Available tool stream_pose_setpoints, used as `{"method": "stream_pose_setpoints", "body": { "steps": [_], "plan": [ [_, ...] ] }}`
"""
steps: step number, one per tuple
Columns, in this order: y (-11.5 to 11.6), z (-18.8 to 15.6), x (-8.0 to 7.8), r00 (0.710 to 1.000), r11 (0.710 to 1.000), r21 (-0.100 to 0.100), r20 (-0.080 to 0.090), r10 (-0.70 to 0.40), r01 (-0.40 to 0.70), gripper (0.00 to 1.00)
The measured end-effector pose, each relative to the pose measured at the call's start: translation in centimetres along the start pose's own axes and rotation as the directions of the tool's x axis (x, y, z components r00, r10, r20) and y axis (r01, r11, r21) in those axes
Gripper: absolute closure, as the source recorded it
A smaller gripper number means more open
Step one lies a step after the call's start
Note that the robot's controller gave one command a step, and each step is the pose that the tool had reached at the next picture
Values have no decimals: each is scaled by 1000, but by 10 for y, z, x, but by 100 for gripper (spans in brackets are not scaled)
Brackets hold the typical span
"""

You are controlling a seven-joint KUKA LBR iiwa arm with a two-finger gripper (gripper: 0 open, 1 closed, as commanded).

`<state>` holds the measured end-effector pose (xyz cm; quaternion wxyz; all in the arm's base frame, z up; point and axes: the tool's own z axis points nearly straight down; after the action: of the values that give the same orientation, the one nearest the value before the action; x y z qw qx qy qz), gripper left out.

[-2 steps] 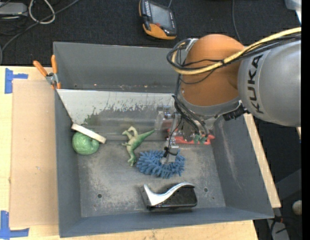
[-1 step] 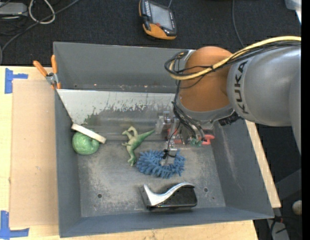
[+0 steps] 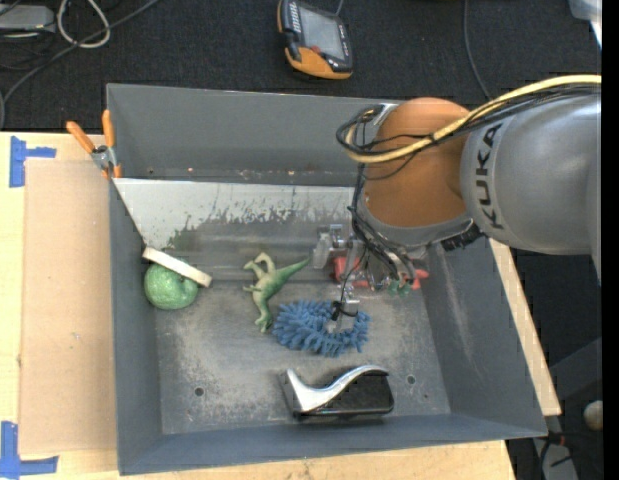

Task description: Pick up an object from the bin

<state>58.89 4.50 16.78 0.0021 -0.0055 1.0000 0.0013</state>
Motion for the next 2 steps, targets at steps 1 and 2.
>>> {"method": "stream_pose_setpoints", "body": {
  "steps": [1, 2],
  "plan": [
    [1, 31, -20, 995, 995, 2, -10, 104, -104, 0],
    [13, 65, -18, 1000, 1000, 0, -2, 29, -29, 0]
  ]
}}
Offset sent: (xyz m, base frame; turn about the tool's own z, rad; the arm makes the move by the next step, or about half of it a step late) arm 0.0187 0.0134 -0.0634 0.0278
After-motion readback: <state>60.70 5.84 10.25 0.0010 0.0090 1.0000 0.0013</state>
